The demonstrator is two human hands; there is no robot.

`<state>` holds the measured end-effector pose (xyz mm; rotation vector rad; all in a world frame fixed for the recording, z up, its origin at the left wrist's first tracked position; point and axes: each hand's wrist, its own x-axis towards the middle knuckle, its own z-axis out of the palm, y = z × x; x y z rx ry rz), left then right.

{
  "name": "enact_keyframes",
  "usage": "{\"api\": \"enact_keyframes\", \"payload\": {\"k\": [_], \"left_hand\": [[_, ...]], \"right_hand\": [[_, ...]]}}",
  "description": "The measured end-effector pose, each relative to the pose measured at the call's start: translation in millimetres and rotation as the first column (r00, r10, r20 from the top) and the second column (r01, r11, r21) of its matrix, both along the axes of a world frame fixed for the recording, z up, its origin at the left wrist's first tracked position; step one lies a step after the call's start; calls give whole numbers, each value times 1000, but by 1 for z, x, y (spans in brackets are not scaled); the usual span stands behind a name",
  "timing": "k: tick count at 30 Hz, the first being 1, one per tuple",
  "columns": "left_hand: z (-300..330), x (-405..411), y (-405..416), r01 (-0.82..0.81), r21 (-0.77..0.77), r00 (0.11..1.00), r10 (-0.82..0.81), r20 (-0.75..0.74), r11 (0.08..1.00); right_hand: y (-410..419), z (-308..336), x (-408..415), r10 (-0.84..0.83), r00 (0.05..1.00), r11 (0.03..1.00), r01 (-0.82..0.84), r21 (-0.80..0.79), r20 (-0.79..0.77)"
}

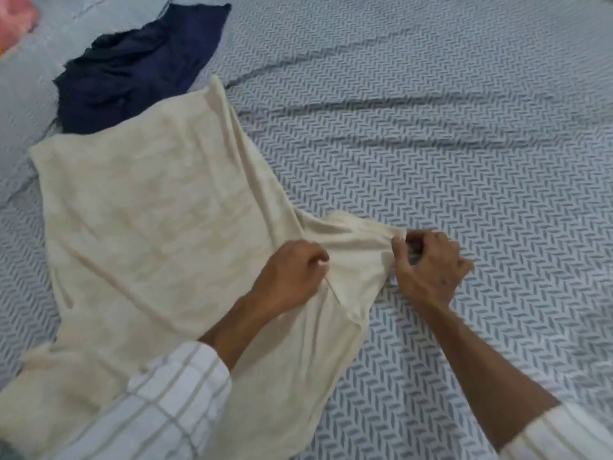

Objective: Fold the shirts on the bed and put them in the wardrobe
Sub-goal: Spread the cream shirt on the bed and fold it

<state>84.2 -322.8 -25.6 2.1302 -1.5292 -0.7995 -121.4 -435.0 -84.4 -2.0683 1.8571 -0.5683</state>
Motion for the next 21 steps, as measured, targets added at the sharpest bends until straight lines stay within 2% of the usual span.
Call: {"api": "enact_keyframes", "payload": {"k": [2, 4, 6, 8, 10, 13, 15, 19, 21], "left_hand": [[-4, 13, -41, -47, -142, 995, 59, 82, 989], [-5, 25, -74, -61, -144, 976, 89, 198, 988], [-2, 33, -106, -89, 67, 944, 63, 324, 994], [4, 35, -121, -53, 317, 932, -67, 356, 947], [9, 32, -132, 47, 411, 936, -184, 300, 911], [8, 31, -138, 125, 290, 987, -147, 57, 949], [7, 32, -141, 189, 249, 982, -185, -41, 950], [14, 34, -146, 411, 371, 908, -412, -81, 833], [15, 34, -150, 443, 411, 883, -468, -45, 797]], "right_hand": [[-4, -6, 1, -19, 1000, 1000, 19, -1, 12], [-4, -7, 2, -40, 999, 999, 40, -12, -8], [-7, -12, 2, -64, 998, 998, 64, -19, -14], [-5, -14, 2, -67, 997, 997, 66, -39, -25], [-6, -15, 2, -79, 997, 995, 79, -58, 4], [-5, -13, 3, -124, 984, 988, 134, -76, 128], [-5, -12, 5, -143, 981, 986, 153, -71, 130], [-5, -13, 8, -149, 987, 985, 154, -80, 65], [-5, -13, 9, -151, 987, 983, 156, -97, 55]]}}
